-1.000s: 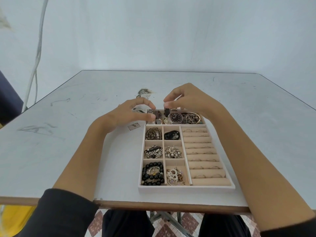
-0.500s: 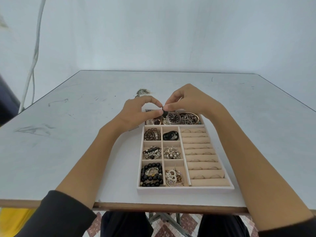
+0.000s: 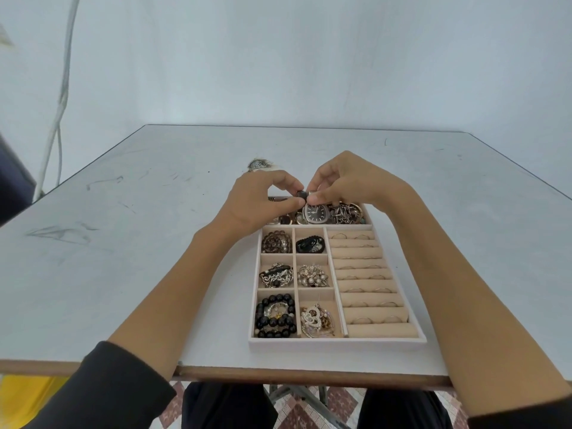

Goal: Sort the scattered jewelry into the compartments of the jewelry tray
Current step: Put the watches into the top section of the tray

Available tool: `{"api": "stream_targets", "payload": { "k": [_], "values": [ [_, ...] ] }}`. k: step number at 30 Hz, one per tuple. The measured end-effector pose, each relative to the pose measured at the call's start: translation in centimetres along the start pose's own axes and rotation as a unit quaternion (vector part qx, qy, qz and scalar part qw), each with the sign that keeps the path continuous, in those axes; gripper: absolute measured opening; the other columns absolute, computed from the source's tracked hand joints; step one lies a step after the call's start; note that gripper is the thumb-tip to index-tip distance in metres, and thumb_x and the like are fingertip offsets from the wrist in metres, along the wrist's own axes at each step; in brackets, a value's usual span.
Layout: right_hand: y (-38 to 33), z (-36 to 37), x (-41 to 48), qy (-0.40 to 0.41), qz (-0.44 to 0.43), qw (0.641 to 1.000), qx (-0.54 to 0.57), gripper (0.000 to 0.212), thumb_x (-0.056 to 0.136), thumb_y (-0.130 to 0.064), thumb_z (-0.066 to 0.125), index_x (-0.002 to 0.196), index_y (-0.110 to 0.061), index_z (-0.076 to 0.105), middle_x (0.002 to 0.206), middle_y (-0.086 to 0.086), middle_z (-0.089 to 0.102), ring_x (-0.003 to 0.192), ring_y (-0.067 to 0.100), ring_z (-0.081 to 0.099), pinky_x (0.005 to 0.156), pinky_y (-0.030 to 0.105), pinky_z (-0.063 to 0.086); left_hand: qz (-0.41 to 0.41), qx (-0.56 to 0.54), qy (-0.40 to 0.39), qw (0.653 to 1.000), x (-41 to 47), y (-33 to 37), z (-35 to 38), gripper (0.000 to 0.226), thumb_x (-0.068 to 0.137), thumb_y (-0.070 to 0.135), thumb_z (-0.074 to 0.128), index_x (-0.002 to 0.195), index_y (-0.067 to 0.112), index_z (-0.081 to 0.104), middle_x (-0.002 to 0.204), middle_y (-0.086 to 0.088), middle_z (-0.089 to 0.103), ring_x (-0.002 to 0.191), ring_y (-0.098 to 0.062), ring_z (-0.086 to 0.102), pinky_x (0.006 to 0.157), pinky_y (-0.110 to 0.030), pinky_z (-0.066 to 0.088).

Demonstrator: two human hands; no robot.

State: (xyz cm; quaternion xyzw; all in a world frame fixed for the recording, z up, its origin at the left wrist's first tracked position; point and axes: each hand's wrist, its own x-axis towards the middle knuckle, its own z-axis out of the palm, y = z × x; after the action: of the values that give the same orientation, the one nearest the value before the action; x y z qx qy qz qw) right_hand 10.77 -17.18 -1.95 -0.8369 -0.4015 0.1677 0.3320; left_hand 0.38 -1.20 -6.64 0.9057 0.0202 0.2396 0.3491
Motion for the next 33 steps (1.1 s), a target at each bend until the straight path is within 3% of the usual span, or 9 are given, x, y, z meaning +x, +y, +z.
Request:
{"api": "stream_targets", "payload": {
  "k": [3,6,11,15,19,23,28,33],
  "values": [
    [-0.25,-0.08,0.02,-0.001,0.004,1.000,-0.015,0.012,0.078,-0.015,0.077,0.088,-0.009,0.073,0.062,0.000,0.058,0.047,0.002,0.046,0.045,0.012,0.033,0.007,0.004,0.002,1.000,-0.03,-0.03,-0.01,0.016,0.078,0.033,0.075,0.093,0.030,0.073,0.091,0.018,0.071,0.099,0.000,0.061,0.093,-0.025,0.042],
    [-0.41,-0.11,0.23,0.001,0.009,1.000,-0.029,0.010,0.078,-0.016,0.077,0.085,-0.011,0.074,0.054,-0.004,0.051,0.048,0.005,0.042,0.049,0.019,0.030,0.004,0.000,0.004,1.000,-0.08,0.02,-0.12,0.013,0.078,0.031,0.076,0.090,0.032,0.073,0.091,0.018,0.071,0.098,-0.001,0.061,0.092,-0.025,0.043],
    [-0.75,0.08,0.56,-0.004,0.022,0.998,-0.051,0.007,0.079,-0.017,0.076,0.086,-0.014,0.074,0.058,-0.003,0.052,0.054,0.007,0.043,0.051,0.021,0.030,0.007,-0.001,0.002,1.000,-0.13,0.15,-0.25,0.012,0.078,0.028,0.076,0.089,0.033,0.073,0.090,0.018,0.072,0.095,-0.003,0.063,0.086,-0.020,0.045],
    [-0.54,0.00,0.50,-0.008,0.018,0.999,-0.048,0.010,0.079,-0.019,0.077,0.088,-0.016,0.076,0.064,-0.001,0.056,0.061,0.010,0.047,0.058,0.024,0.035,0.017,0.005,-0.002,1.000,-0.17,0.11,-0.50,0.011,0.079,0.028,0.075,0.090,0.030,0.074,0.089,0.017,0.072,0.095,-0.002,0.060,0.090,-0.025,0.044],
    [-0.28,-0.22,0.17,-0.015,0.016,0.999,-0.028,0.013,0.080,-0.019,0.075,0.092,-0.015,0.076,0.068,0.002,0.055,0.065,0.012,0.046,0.059,0.023,0.037,0.022,0.007,-0.005,1.000,-0.07,0.06,-0.70,0.012,0.080,0.027,0.075,0.092,0.027,0.075,0.088,0.019,0.070,0.097,0.000,0.057,0.087,-0.017,0.040],
    [-0.44,-0.17,0.20,-0.016,0.019,0.999,-0.034,0.013,0.080,-0.018,0.075,0.092,-0.014,0.076,0.074,0.006,0.058,0.067,0.013,0.047,0.058,0.022,0.038,0.030,0.009,-0.014,0.999,0.10,-0.22,-0.74,0.013,0.080,0.026,0.075,0.093,0.024,0.076,0.090,0.018,0.070,0.093,0.014,0.053,0.081,-0.002,0.033],
    [-0.27,0.05,0.33,-0.014,0.030,0.999,-0.033,0.020,0.079,-0.016,0.076,0.097,-0.010,0.070,0.078,0.007,0.064,0.065,0.012,0.054,0.056,0.022,0.040,0.036,0.021,-0.020,0.999,0.03,-0.47,-0.57,0.014,0.082,0.030,0.073,0.095,0.027,0.074,0.096,0.020,0.069,0.098,0.006,0.051,0.088,-0.013,0.034],
    [0.04,-0.10,0.00,-0.011,0.013,1.000,-0.015,0.019,0.079,-0.016,0.077,0.095,-0.010,0.068,0.083,0.015,0.068,0.061,0.011,0.055,0.055,0.022,0.038,0.043,0.015,-0.030,0.999,-0.01,-0.42,-0.51,0.017,0.084,0.028,0.070,0.101,0.026,0.070,0.097,0.020,0.067,0.095,0.018,0.050,0.082,0.001,0.030]
  ]
}}
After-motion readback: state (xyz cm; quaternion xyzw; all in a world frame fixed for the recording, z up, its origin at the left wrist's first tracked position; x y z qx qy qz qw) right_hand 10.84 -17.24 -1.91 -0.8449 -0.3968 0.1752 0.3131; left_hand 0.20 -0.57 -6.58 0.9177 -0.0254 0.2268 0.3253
